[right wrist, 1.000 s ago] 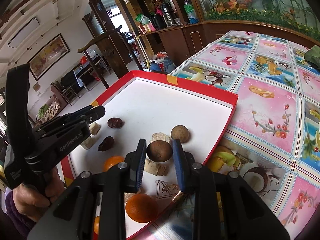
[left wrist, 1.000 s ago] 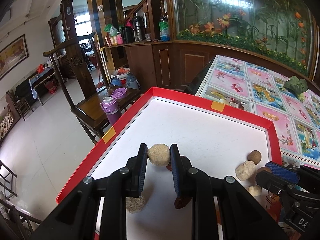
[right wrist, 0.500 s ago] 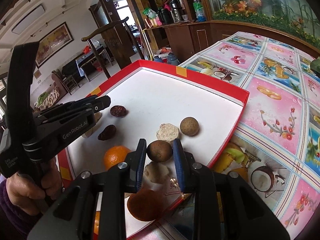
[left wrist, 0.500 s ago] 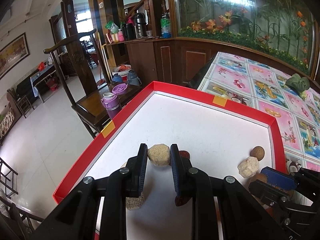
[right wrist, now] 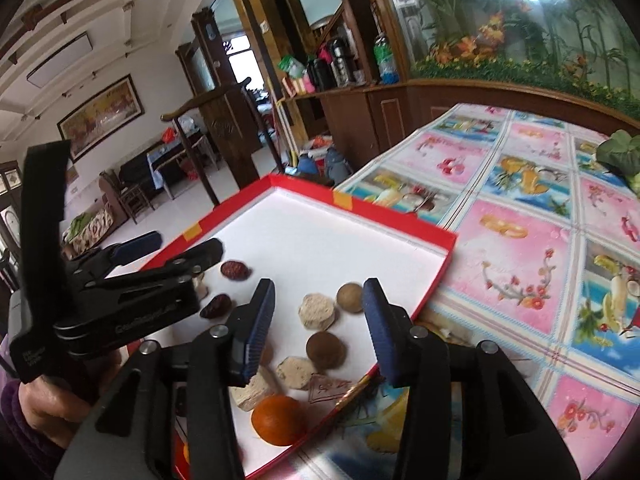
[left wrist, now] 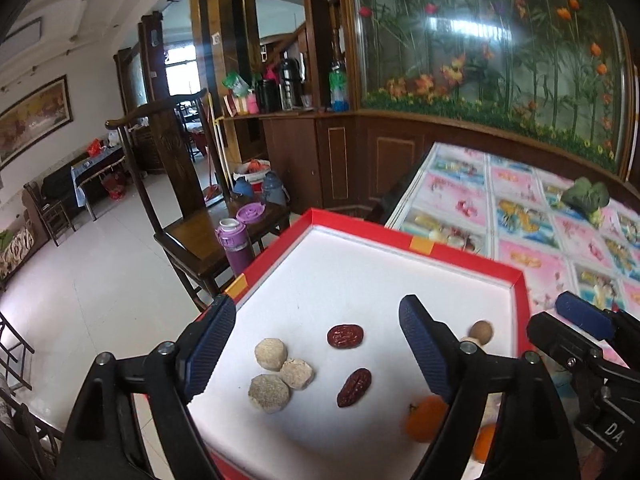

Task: Organize fruits

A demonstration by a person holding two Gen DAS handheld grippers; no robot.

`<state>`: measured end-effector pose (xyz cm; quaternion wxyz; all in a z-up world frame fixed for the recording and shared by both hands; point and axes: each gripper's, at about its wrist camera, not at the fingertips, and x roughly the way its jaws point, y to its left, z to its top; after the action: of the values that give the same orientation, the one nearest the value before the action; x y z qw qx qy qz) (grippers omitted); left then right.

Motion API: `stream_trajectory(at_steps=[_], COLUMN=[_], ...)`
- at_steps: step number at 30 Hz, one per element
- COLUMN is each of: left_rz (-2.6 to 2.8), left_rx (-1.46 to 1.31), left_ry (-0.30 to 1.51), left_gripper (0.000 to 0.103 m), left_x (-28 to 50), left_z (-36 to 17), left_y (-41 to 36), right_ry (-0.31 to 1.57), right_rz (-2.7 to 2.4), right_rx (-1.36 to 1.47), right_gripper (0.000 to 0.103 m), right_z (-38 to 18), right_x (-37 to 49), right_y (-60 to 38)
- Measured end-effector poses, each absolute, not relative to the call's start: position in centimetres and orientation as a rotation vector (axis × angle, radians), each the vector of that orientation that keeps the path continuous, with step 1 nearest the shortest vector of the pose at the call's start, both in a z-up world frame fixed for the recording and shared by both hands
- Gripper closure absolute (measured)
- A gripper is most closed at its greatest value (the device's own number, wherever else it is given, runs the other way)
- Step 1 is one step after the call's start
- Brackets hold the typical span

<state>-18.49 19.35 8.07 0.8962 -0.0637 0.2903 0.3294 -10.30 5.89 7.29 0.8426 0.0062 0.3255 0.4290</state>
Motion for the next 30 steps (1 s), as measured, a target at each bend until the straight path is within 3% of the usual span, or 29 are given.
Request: stream_trajectory(at_steps=[10, 12, 14, 30], left_rz=[0.692, 0.685, 0.681, 0.641], left_rx=[-0.103, -0.087, -0.068, -0.003], left_ry=[0.525, 0.508, 0.487, 0.364], left_gripper=[0.010, 0.002, 0.000, 0.000], left_x=[-21.7, -22.3, -23.0, -28.0], left_z=[11.7, 12.4, 13.3, 17.5], left_y=[16.0, 15.0, 14.0, 8.0], right_ry=[0.455, 0.432, 0.408, 0.336], right_rz=[0.773, 0.763, 0.751, 0.721], right_rx=[0.041, 0.071, 0.114, 0.179], right_gripper=[0.013, 0.006, 0.001, 0.000], right_z=[11.0, 11.8, 12.4, 15.2], right_x=[-13.6, -14.6, -15.7, -21.1], right_y=[0.8, -0.6, -2.2, -8.0])
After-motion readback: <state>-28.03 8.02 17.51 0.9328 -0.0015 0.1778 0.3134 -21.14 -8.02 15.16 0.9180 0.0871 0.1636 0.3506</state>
